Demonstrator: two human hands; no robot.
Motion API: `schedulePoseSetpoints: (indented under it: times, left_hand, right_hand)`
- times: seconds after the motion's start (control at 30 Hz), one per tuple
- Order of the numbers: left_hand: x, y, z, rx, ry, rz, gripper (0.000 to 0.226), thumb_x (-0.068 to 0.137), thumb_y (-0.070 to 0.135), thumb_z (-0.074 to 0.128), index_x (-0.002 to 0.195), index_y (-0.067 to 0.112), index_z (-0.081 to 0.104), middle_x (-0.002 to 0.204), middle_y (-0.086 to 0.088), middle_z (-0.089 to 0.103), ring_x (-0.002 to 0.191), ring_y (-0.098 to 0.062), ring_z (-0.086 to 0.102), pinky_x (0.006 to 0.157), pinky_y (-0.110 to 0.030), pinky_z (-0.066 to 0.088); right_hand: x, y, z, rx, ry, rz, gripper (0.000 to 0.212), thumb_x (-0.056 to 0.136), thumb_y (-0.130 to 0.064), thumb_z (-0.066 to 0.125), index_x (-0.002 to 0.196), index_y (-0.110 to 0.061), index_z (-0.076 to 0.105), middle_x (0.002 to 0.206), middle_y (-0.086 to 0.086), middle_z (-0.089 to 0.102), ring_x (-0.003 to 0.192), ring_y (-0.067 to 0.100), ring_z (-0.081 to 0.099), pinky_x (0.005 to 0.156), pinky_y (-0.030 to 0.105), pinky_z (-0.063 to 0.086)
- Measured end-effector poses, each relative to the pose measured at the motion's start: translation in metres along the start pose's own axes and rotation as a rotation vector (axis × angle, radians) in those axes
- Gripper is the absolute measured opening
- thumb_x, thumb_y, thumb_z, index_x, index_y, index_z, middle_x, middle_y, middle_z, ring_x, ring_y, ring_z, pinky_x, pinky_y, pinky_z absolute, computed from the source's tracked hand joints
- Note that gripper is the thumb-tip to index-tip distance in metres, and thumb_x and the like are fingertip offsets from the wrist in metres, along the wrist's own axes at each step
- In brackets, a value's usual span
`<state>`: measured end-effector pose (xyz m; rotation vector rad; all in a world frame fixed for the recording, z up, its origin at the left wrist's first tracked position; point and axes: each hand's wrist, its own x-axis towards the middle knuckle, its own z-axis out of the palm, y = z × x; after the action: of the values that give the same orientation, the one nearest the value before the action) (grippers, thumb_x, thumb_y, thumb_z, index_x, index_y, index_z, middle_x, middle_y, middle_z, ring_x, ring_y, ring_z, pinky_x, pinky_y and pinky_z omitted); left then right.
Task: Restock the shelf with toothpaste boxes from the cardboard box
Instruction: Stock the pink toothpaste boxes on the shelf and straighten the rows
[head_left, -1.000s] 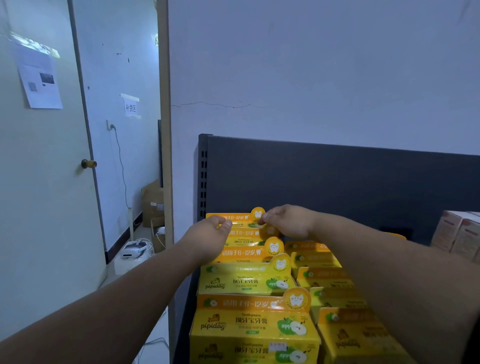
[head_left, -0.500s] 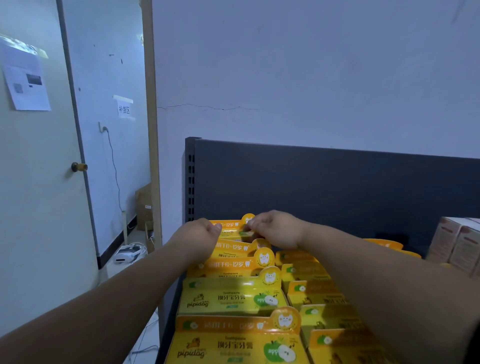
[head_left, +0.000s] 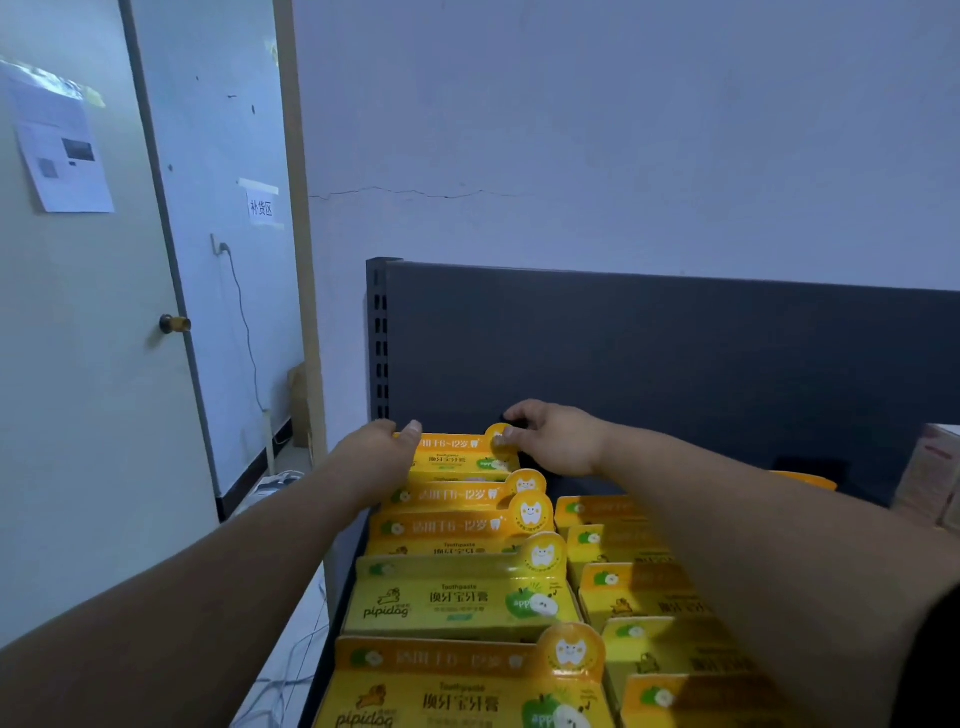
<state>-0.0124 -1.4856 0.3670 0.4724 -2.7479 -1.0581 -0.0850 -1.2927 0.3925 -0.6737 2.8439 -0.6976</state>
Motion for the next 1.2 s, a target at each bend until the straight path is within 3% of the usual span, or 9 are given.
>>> schedulePoseSetpoints:
  times: [0.07,0.17,0.4,0.53,0.67,0.83,1.0,1.07,1.2]
  left_hand:
    - [-0.002,0.001,-0.001,-0.024,0.015,-0.005,0.056,0.102,0.046,0.029,0.145,0.011,0.035,0.144,-0.013,0.044,0.131,-0.031,0.041,0.101,-0.04,0.037]
    - [-0.01,0.007,-0.003,0.036,0.024,0.002,0.051,0.103,0.041,0.028,0.132,0.004,0.048,0.131,-0.017,0.054,0.12,-0.033,0.05,0.091,-0.036,0.04]
    - [-0.031,0.018,0.002,0.206,-0.021,0.016,0.052,0.102,0.041,0.029,0.117,0.0,0.057,0.119,-0.019,0.061,0.11,-0.034,0.057,0.087,-0.037,0.044]
    - [-0.043,0.018,0.002,0.261,-0.057,0.003,0.054,0.1,0.051,0.027,0.126,0.009,0.049,0.117,-0.012,0.059,0.102,-0.024,0.057,0.083,-0.033,0.044]
    - [-0.053,0.02,0.002,0.171,-0.083,-0.038,0.064,0.1,0.053,0.028,0.147,0.012,0.027,0.143,-0.013,0.043,0.126,-0.03,0.047,0.095,-0.036,0.041]
    - [-0.063,0.021,0.002,0.134,-0.086,-0.011,0.064,0.102,0.049,0.026,0.151,0.009,0.019,0.149,-0.012,0.037,0.127,-0.028,0.046,0.092,-0.033,0.04]
    - [-0.08,0.012,-0.009,0.042,-0.025,-0.007,0.063,0.101,0.049,0.029,0.151,0.01,0.023,0.147,-0.011,0.041,0.118,-0.025,0.051,0.094,-0.034,0.04]
    - [-0.089,0.008,-0.008,0.048,-0.053,-0.03,0.062,0.1,0.053,0.028,0.145,0.011,0.033,0.136,-0.01,0.051,0.105,-0.022,0.054,0.089,-0.034,0.043]
    - [-0.103,0.004,-0.007,-0.027,-0.106,-0.071,0.067,0.094,0.064,0.025,0.126,0.012,0.052,0.118,-0.01,0.061,0.105,-0.025,0.059,0.094,-0.044,0.044]
  right_hand:
    - [-0.004,0.0,-0.001,-0.02,-0.032,0.003,0.045,0.101,-0.04,0.043,0.142,-0.021,0.043,0.14,0.003,0.051,0.127,0.02,0.047,0.1,0.029,0.037]
    - [-0.015,-0.005,-0.006,-0.058,-0.106,-0.009,0.039,0.103,-0.038,0.04,0.134,-0.019,0.053,0.133,0.002,0.057,0.124,0.019,0.05,0.105,0.032,0.038]
    - [-0.046,-0.021,-0.018,-0.193,-0.251,-0.025,0.049,0.103,-0.047,0.03,0.134,-0.019,0.055,0.137,0.001,0.055,0.13,0.02,0.046,0.108,0.032,0.03]
    - [-0.056,-0.022,-0.016,-0.209,-0.263,-0.022,0.052,0.099,-0.056,0.033,0.139,-0.026,0.048,0.137,-0.002,0.053,0.128,0.02,0.047,0.106,0.034,0.033]
    - [-0.061,-0.018,-0.012,-0.167,-0.189,-0.026,0.058,0.098,-0.055,0.038,0.15,-0.03,0.029,0.147,0.001,0.045,0.133,0.022,0.044,0.111,0.037,0.035]
    - [-0.075,-0.016,-0.013,-0.205,-0.163,-0.045,0.058,0.1,-0.055,0.034,0.152,-0.032,0.024,0.155,-0.001,0.033,0.142,0.023,0.032,0.114,0.035,0.026]
    - [-0.094,-0.015,-0.014,-0.161,-0.1,-0.071,0.056,0.101,-0.051,0.035,0.152,-0.031,0.027,0.153,-0.001,0.038,0.14,0.021,0.036,0.112,0.03,0.028]
    - [-0.104,-0.015,-0.013,-0.148,-0.107,-0.076,0.055,0.101,-0.052,0.035,0.152,-0.032,0.027,0.152,0.0,0.039,0.139,0.022,0.037,0.111,0.032,0.03]
    - [-0.124,-0.012,-0.017,-0.117,-0.081,-0.11,0.054,0.101,-0.05,0.036,0.151,-0.032,0.028,0.152,0.0,0.04,0.137,0.021,0.039,0.108,0.031,0.032]
